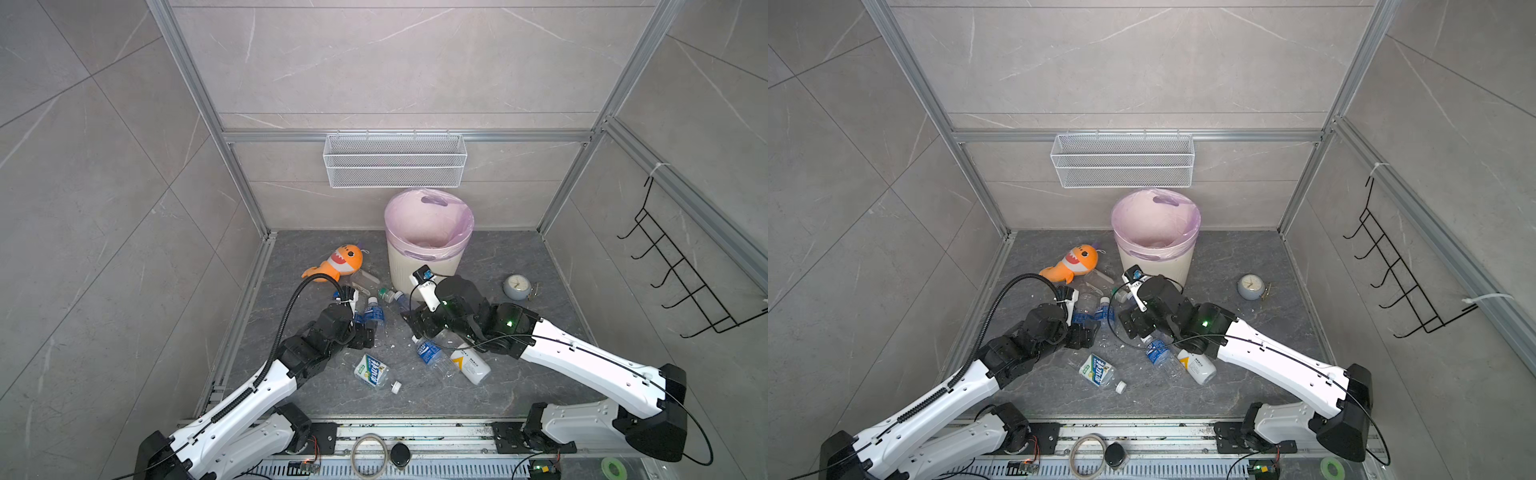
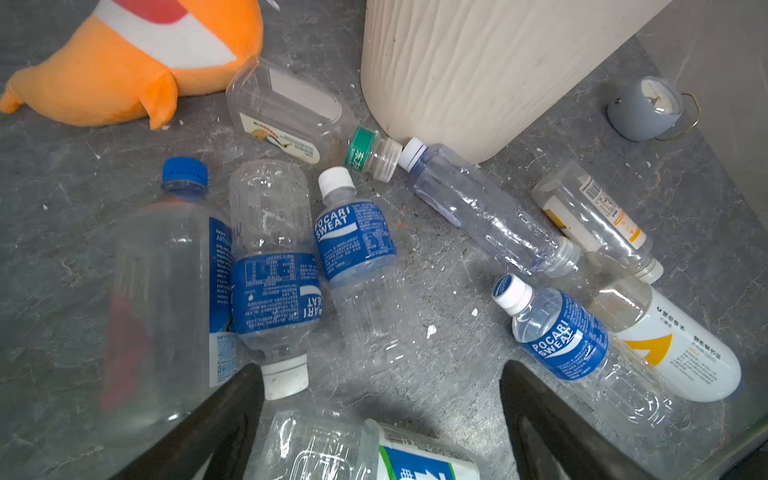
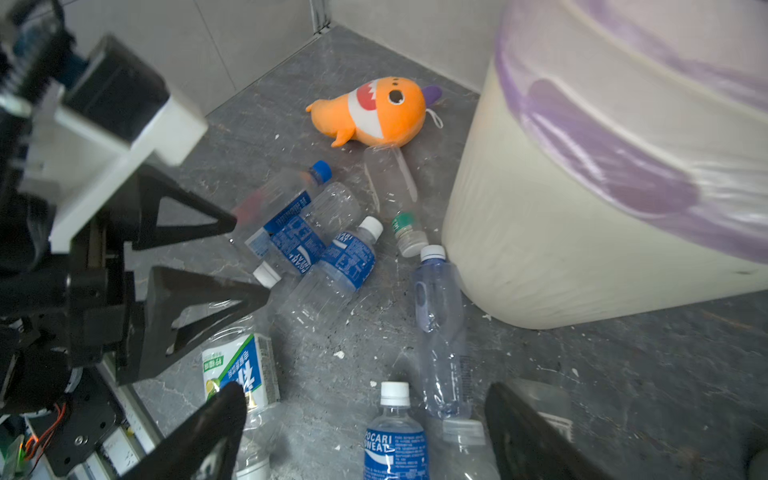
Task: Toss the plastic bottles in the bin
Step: 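Move the right gripper back down to the white-and-blue labelled bottle, then grasp the white-and-blue labelled bottle with the right gripper and lift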
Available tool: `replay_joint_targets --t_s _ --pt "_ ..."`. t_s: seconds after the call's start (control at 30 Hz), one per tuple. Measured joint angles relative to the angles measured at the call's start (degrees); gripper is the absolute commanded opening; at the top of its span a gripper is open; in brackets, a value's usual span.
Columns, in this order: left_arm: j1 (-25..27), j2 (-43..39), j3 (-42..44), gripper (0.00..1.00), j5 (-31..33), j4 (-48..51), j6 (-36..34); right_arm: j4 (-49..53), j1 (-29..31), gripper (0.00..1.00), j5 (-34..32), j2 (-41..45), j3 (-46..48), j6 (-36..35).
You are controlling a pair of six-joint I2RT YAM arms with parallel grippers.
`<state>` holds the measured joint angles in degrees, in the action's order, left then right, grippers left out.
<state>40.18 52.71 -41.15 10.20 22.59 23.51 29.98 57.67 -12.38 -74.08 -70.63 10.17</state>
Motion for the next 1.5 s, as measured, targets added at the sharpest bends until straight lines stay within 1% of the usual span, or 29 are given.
replay_joint_targets --t_s 0.07,0.13,0.4,0.57,0.7,0.9,1.17,1.5 --pt "-0.55 1.36 -1.75 0.88 -0.39 -0.02 -0.48 -0.24 1.46 0.89 0.07 -0.04 0.96 0.59" --pt "-2.4 2.64 -2.97 0.88 -2.19 -0.09 -0.85 -0.28 2.89 0.89 0.2 -0.5 1.4 0.87" --pt "-16.59 4.79 -2.29 0.87 -13.97 -1.86 -0.31 -2.56 9.29 0.89 0.7 -5.35 2.91 1.84" --pt "-20.68 5.57 -1.4 0.86 -20.13 -4.79 1.01 -3.69 12.59 0.9 1.11 -10.27 2.91 2.25" --pt "-22.27 5.75 -0.37 0.85 -22.49 -6.36 1.66 -4.11 13.75 0.92 1.84 -14.32 2.8 2.36" --pt "-23.91 5.6 1.77 0.85 -23.58 -8.04 2.8 -4.83 13.79 0.95 2.86 -19.5 2.32 3.34" --pt "-26.51 3.06 4.35 0.85 -23.85 -8.94 4.31 -6.4 13.79 0.96 3.89 -25.24 0.04 3.78" --pt "-27.47 2.05 5.42 0.84 -23.85 -9.88 5.14 -6.97 13.79 0.9 5.84 -30.88 -2.78 3.8"
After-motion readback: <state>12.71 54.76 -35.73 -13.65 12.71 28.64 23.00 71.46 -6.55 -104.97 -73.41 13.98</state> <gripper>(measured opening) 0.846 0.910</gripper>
